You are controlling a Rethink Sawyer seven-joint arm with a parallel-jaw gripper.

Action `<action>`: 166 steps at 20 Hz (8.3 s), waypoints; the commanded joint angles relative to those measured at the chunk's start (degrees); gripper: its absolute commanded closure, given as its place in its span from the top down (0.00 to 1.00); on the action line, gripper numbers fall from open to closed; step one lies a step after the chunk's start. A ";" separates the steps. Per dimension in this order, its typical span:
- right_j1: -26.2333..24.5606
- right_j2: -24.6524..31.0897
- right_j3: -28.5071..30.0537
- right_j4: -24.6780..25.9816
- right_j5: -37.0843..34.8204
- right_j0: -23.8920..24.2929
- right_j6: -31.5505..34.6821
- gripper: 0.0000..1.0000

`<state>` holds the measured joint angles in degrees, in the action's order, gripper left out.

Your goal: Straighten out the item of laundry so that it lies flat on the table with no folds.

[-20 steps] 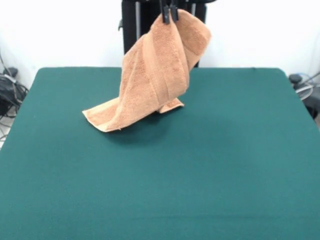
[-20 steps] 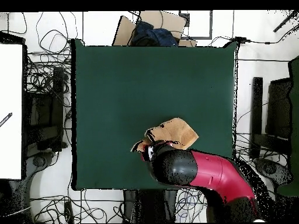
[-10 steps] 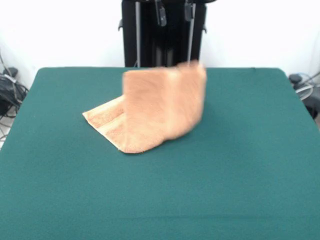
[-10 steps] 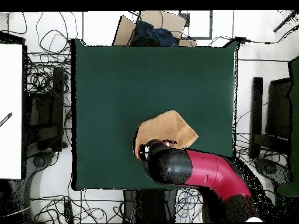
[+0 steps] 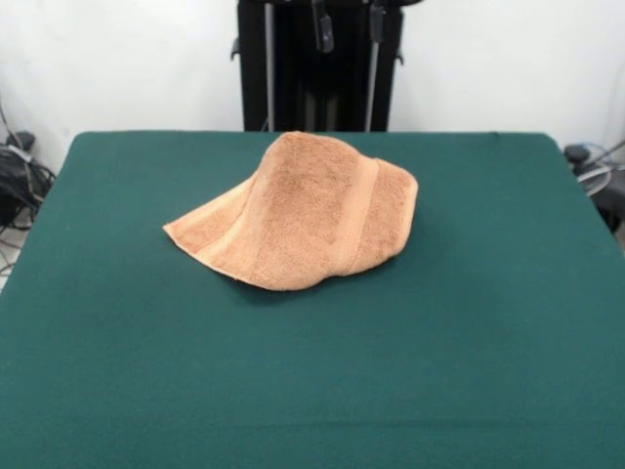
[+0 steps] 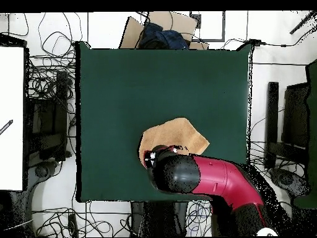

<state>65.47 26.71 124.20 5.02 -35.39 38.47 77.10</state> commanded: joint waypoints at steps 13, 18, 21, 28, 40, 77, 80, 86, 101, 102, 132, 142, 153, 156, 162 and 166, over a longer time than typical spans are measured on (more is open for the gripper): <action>-9.27 -6.69 0.20 9.09 7.31 -2.13 6.86 1.00; -9.90 -6.64 -0.56 10.57 6.89 -0.65 5.46 1.00; -11.61 -6.41 -1.51 11.29 6.85 0.16 4.92 1.00; -16.99 -7.36 -4.49 13.98 6.66 1.24 3.93 1.00; -21.44 -5.54 -8.56 16.00 3.85 5.30 0.49 1.00; -20.85 -4.20 -15.77 16.94 -2.77 6.14 -3.66 1.00; -21.23 -4.35 -16.07 17.11 -2.90 5.95 -3.35 1.00; -20.97 -4.23 -16.81 17.07 -3.49 6.01 -3.70 1.00; -27.78 -4.39 -20.54 22.18 1.84 8.25 -4.67 1.00; -27.98 -4.14 -20.91 22.43 1.65 8.66 -5.09 1.00; -27.55 -5.67 -25.21 24.96 2.87 7.03 0.45 1.00; -26.48 -7.49 -23.54 24.95 4.24 4.31 3.19 1.00; -32.12 -9.11 -25.32 25.69 5.31 3.39 3.57 1.00; -33.09 -9.15 -25.83 25.57 5.12 3.44 3.30 1.00; -35.44 -8.39 -28.09 25.28 5.16 3.62 2.41 1.00; -32.76 -7.79 -30.32 25.38 1.69 3.35 0.06 1.00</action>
<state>32.05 20.12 99.03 26.18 -33.19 43.25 77.10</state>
